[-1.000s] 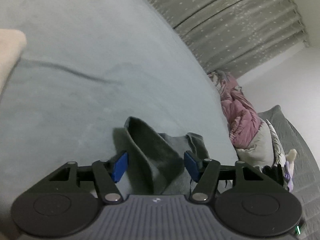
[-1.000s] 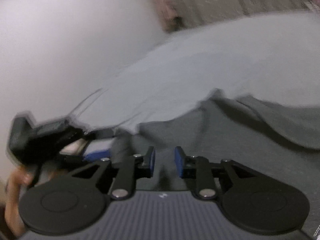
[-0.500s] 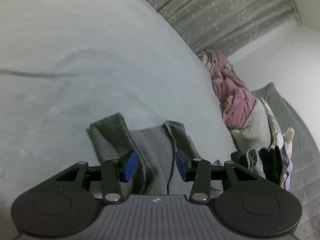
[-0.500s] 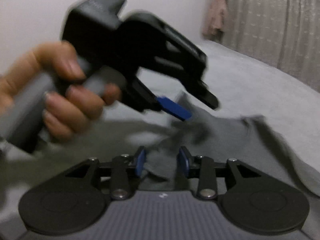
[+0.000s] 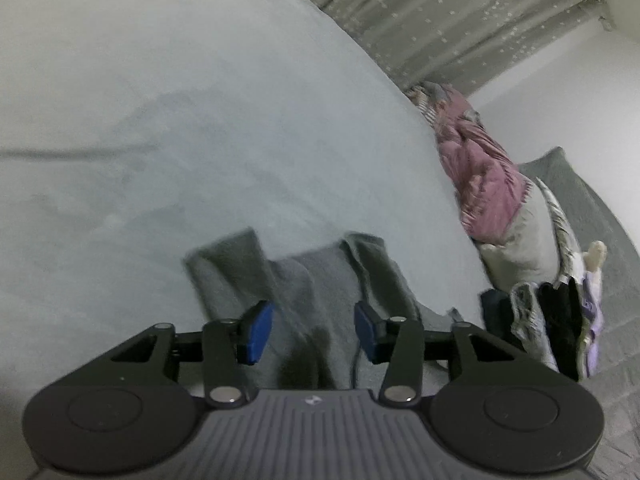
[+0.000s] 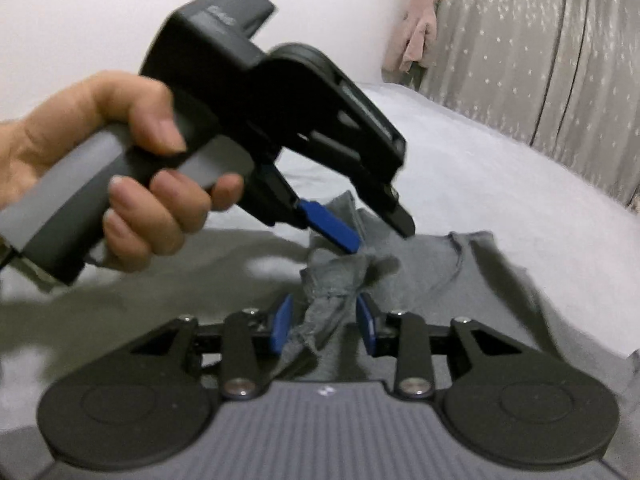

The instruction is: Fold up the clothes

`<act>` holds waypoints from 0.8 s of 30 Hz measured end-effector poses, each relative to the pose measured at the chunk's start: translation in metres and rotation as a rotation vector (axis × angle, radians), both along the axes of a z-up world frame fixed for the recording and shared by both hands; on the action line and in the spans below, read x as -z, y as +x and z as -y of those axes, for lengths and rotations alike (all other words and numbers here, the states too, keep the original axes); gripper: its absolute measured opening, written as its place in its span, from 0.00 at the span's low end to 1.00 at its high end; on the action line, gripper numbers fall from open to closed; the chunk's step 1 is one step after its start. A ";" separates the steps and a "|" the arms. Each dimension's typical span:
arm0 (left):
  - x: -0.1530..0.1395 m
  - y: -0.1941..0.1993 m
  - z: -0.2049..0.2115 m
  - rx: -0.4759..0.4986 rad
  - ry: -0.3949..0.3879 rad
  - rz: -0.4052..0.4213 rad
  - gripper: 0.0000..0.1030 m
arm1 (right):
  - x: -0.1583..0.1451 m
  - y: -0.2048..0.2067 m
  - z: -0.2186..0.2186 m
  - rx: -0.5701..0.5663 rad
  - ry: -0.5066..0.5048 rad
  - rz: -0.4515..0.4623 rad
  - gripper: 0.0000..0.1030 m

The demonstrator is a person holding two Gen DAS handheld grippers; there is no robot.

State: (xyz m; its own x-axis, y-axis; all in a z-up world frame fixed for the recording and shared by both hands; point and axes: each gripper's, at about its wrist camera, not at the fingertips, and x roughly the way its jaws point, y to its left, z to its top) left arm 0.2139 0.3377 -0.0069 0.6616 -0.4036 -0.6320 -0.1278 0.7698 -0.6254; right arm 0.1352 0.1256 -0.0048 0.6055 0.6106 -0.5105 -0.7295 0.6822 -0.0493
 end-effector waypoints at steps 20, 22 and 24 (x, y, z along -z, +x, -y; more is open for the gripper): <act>0.010 -0.029 -0.023 -0.215 0.355 0.018 0.04 | 0.011 -0.002 -0.031 -0.116 0.095 -0.133 0.35; 0.004 -0.032 -0.019 -0.228 0.375 0.005 0.11 | 0.005 -0.003 -0.022 -0.095 0.108 -0.131 0.47; -0.004 -0.035 -0.017 -0.249 0.365 -0.015 0.17 | -0.005 -0.007 -0.003 -0.059 0.121 -0.113 0.59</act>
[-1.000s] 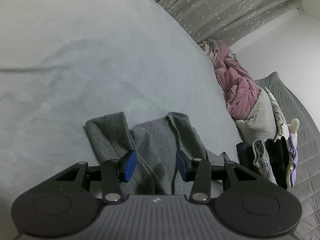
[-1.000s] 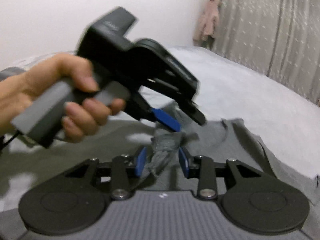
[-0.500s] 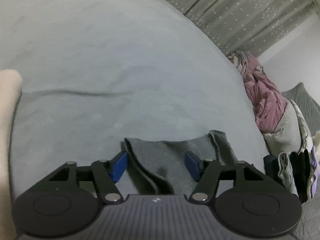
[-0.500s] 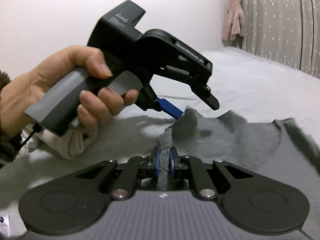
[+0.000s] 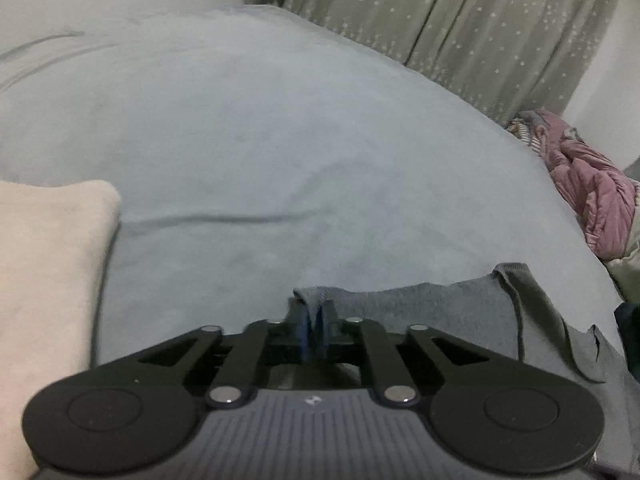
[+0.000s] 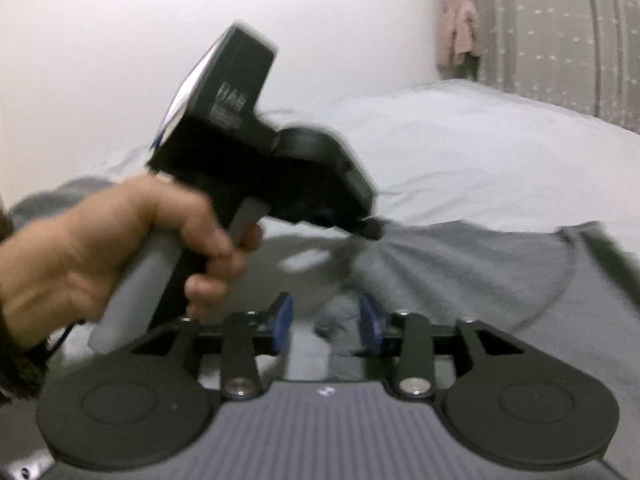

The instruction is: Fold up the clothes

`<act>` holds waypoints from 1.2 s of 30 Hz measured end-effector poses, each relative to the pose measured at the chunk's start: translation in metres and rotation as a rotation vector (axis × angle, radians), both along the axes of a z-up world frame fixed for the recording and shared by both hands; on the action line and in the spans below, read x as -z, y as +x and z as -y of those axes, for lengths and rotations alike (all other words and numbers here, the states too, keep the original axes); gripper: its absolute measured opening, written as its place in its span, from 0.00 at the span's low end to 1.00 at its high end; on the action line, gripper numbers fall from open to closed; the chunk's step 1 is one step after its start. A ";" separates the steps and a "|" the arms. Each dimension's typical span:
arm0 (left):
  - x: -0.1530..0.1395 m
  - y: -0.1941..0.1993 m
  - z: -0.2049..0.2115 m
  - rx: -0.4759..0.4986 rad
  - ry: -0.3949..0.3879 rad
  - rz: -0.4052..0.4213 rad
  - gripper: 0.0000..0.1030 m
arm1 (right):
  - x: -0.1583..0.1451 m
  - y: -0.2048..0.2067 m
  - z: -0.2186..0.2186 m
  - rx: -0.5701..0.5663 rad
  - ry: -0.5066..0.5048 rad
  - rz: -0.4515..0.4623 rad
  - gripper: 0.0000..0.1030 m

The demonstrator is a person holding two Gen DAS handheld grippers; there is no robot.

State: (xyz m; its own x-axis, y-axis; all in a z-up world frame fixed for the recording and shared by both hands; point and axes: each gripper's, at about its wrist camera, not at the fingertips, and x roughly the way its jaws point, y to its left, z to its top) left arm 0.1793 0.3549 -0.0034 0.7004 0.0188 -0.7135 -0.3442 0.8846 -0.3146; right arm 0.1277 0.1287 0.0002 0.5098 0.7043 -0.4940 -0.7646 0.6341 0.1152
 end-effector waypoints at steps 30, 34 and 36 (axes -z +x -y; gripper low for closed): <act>0.028 0.116 0.115 0.331 0.055 0.184 0.52 | 0.034 0.201 0.294 0.408 -0.081 -0.076 0.06; 0.031 0.112 0.127 0.332 0.123 0.205 0.52 | 0.030 0.190 0.297 0.545 -0.091 0.081 0.03; 0.035 0.114 0.139 0.335 0.183 0.201 0.53 | 0.034 0.192 0.300 0.639 -0.103 0.105 0.03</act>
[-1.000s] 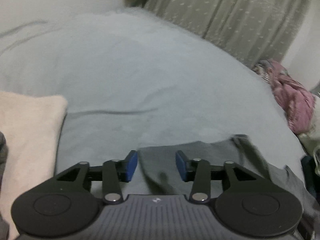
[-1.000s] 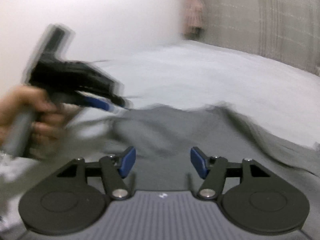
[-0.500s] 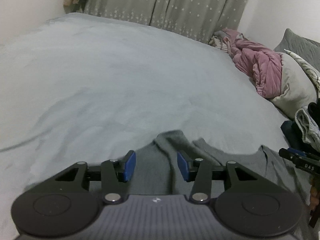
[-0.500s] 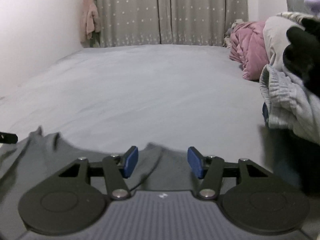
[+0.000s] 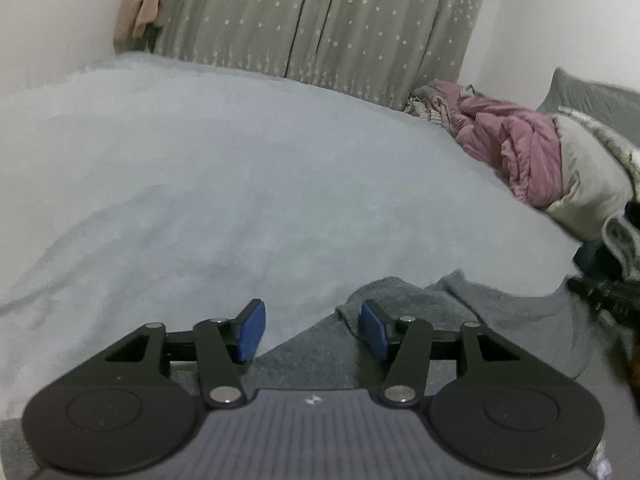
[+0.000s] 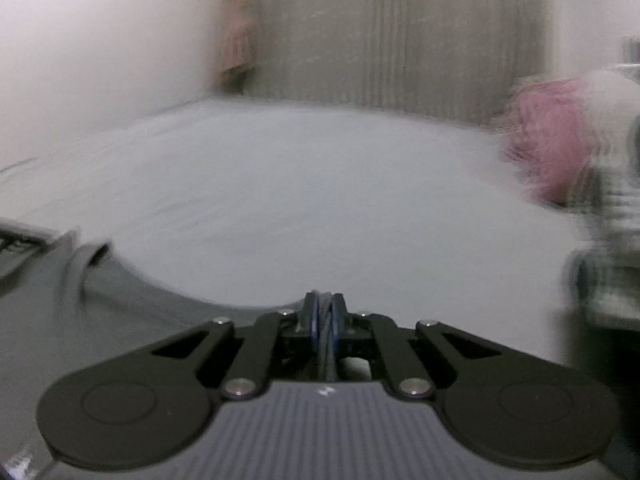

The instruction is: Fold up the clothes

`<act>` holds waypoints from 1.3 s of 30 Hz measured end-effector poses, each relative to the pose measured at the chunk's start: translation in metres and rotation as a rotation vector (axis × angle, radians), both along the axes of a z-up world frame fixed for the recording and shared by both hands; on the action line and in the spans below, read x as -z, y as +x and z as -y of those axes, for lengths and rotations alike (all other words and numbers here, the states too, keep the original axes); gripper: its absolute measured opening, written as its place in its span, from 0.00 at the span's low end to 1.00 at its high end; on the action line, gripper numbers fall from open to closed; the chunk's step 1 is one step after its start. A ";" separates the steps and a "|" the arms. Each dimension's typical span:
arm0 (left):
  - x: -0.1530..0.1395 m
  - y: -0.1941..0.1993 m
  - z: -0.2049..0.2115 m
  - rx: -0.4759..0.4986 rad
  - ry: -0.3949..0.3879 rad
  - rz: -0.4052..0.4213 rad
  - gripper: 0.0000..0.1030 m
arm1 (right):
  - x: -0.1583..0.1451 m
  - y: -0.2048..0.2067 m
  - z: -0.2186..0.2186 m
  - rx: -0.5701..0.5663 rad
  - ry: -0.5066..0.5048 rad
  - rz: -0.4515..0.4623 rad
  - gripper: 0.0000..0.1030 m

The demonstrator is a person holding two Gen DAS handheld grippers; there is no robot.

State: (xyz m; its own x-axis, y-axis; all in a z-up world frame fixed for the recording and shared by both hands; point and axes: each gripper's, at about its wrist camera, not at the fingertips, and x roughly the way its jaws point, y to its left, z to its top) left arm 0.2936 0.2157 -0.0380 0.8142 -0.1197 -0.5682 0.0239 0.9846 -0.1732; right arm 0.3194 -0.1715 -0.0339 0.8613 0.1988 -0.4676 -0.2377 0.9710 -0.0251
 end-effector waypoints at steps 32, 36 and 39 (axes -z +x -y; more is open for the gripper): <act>-0.048 -0.293 0.000 -0.201 -0.039 -0.206 0.67 | -0.056 -0.329 0.095 0.178 0.084 -0.242 0.76; -0.045 -0.309 -0.005 -0.250 -0.040 -0.278 0.67 | -0.036 -0.362 0.126 0.275 0.184 -0.328 0.75; -0.048 -0.326 -0.003 -0.214 -0.007 -0.282 0.67 | -0.033 -0.381 0.139 0.254 0.230 -0.360 0.74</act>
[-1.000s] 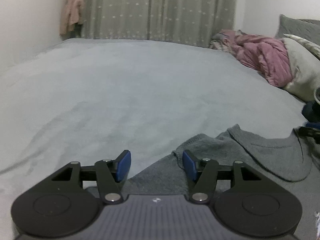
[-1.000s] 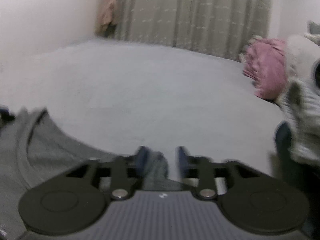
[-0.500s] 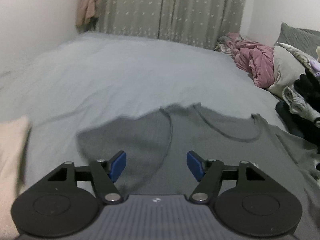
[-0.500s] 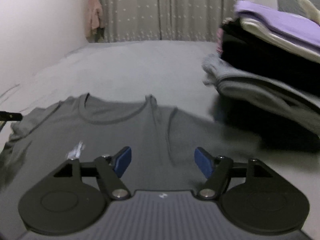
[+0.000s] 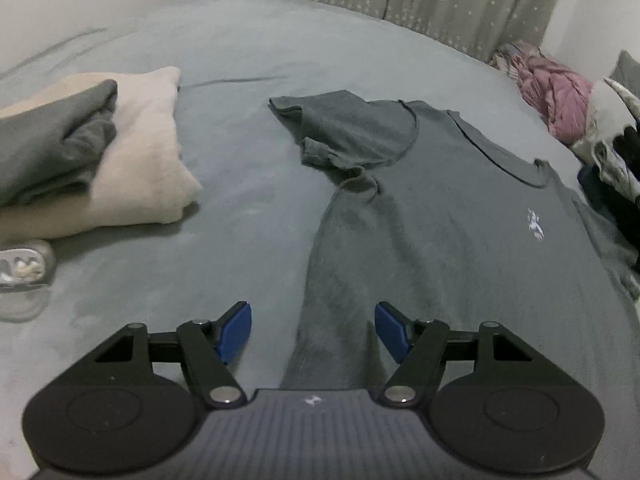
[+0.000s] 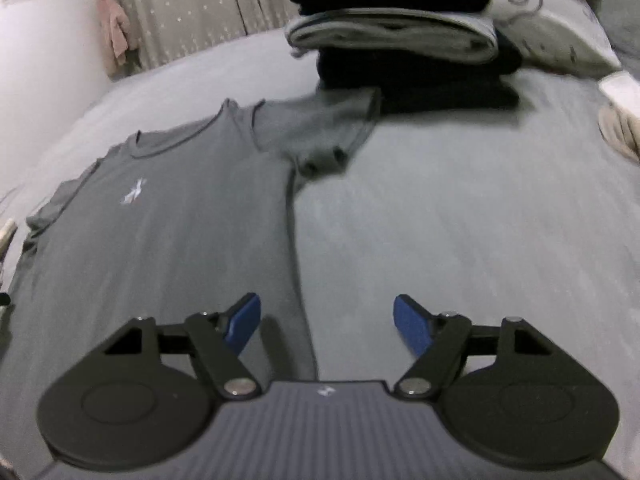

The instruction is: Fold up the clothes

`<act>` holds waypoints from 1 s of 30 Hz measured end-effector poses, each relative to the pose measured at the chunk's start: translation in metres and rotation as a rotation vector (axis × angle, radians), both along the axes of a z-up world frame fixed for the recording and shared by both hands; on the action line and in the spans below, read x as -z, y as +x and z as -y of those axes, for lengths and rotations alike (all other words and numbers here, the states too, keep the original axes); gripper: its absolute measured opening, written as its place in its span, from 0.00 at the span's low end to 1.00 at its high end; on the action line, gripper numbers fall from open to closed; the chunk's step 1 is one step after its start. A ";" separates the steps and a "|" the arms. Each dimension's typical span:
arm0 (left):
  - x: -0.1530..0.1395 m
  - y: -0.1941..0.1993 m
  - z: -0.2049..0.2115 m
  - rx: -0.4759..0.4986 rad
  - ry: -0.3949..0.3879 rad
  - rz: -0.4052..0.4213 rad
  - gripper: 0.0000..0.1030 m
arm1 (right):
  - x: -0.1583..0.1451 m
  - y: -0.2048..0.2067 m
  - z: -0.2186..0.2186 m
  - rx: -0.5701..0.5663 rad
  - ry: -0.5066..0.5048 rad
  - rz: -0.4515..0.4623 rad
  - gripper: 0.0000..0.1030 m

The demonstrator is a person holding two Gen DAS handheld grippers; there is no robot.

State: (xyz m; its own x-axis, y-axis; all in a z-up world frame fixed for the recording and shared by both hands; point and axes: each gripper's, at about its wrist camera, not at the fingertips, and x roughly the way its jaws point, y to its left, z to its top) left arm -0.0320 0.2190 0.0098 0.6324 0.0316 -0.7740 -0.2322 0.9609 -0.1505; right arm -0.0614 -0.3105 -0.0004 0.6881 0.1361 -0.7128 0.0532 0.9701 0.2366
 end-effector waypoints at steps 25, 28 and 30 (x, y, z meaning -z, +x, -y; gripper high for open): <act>-0.011 -0.148 -0.005 0.168 -0.039 -0.065 0.03 | 0.000 -0.135 -0.010 -0.092 0.118 -0.024 0.05; -0.023 -0.163 -0.008 0.165 -0.042 -0.035 0.03 | -0.017 -0.148 -0.009 -0.103 0.133 0.013 0.04; -0.022 -0.166 -0.007 0.162 -0.009 -0.054 0.03 | -0.022 -0.154 -0.012 -0.120 0.118 0.010 0.04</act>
State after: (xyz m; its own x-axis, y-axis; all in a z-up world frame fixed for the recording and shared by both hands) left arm -0.1976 0.2264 0.0322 0.5865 -0.0746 -0.8065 -0.0821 0.9852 -0.1508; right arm -0.2157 -0.2985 0.0211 0.6690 0.2997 -0.6801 -0.0640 0.9349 0.3490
